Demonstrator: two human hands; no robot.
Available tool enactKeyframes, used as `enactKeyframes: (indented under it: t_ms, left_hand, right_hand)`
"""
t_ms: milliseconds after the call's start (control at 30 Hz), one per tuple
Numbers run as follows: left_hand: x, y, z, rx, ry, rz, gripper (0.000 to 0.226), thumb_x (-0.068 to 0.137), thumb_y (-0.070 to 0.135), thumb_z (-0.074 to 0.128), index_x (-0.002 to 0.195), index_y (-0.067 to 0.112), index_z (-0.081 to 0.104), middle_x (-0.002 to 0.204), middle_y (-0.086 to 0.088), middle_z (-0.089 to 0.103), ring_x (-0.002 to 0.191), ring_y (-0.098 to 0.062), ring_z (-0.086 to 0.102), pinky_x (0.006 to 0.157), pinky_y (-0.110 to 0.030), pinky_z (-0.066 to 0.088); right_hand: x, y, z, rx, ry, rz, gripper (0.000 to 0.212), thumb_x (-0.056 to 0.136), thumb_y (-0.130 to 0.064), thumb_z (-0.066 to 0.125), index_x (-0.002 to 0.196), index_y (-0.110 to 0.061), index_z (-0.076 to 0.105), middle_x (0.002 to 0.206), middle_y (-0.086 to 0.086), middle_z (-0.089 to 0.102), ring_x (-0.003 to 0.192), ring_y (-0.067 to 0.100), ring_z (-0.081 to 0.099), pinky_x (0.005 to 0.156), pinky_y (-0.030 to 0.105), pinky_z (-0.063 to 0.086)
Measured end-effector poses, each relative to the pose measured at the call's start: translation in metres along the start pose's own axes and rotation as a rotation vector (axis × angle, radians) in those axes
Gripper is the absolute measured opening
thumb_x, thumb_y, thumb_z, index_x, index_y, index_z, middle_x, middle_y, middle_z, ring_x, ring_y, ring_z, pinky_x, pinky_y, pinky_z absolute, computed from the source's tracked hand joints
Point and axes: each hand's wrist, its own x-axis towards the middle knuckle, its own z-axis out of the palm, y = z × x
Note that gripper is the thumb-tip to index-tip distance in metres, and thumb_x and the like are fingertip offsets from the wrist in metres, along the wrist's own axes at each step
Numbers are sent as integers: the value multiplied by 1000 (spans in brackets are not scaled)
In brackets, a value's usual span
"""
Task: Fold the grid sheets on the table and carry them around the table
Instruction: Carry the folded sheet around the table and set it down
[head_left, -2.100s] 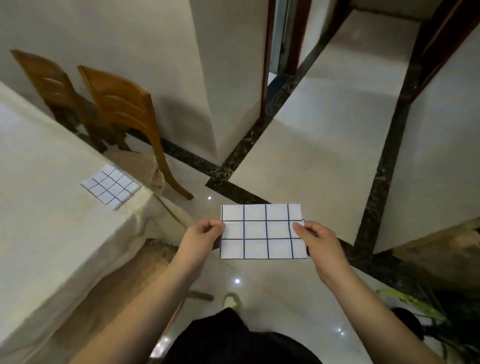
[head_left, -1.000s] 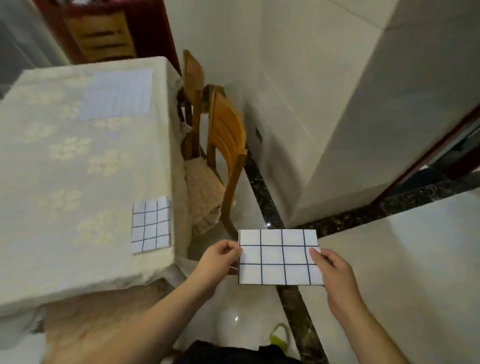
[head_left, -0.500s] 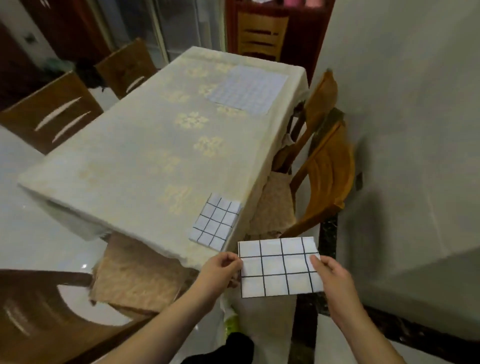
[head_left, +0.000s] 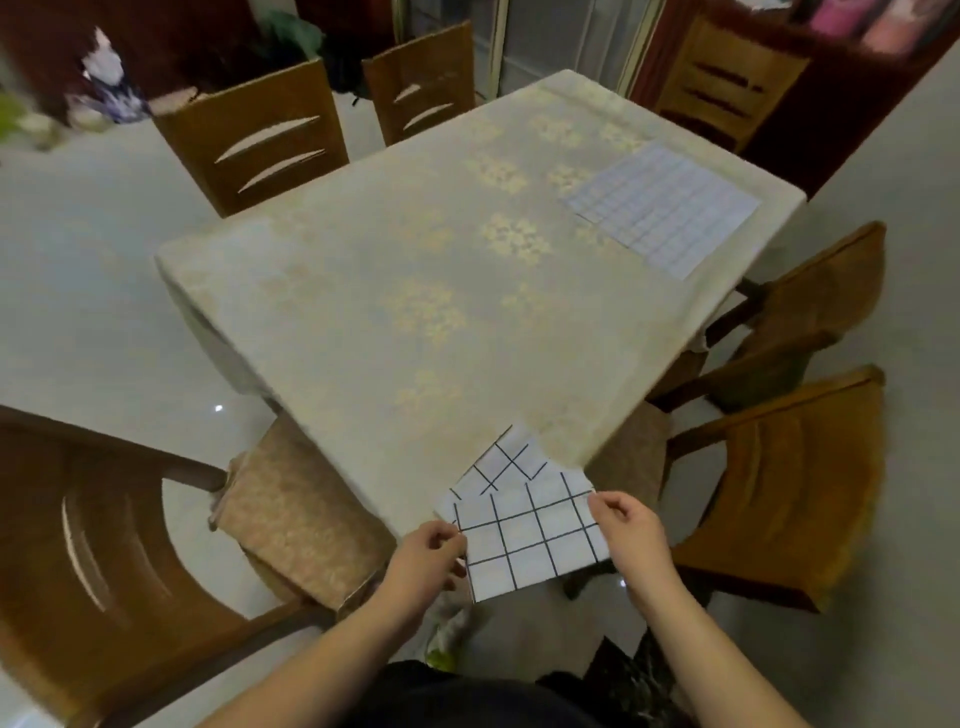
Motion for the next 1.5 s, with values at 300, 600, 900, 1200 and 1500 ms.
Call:
enactKeyframes:
  t_ms: [300,600,900,1200,1500]
  left_hand:
    - [35,-6,2,-19,141,-71,10,95,22,59,99,14,63,88,-8,69,71,-13,66,55,-21,50]
    - [43,-15,34,-109,367,-188,8,93,18,62,98,12,64,78,-4,66,68,-14,61,55,-22,49]
    - [50,-15,52,-84,567,-203,4,90,16,63,86,17,63,68,1,63,63,-14,58,59,-28,46]
    - [48,-15,63,-129,650,-218,3,89,16,64,89,13,63,77,-3,64,70,-15,58,63,-23,45]
    - [42,-12,67,80,779,-189,36,79,27,75,104,19,50,92,0,54,83,-17,53,71,-28,44]
  right_hand:
    - [92,-21,20,-458,-194,-138,14,93,-31,64,93,-17,67,85,-2,66,78,11,59,62,22,41]
    - [152,-34,32,-639,-450,-295,13,91,-33,65,86,-21,66,78,-5,65,72,6,58,59,17,39]
    - [178,-32,39,-713,-603,-370,16,90,-36,65,83,-22,64,70,-6,63,65,10,57,58,22,40]
    - [186,-28,42,-824,-620,-387,19,90,-38,65,88,-19,64,75,-3,64,71,15,60,64,30,44]
    - [185,-27,42,-897,-611,-425,23,90,-45,63,91,-22,60,78,-5,62,71,12,58,62,32,49]
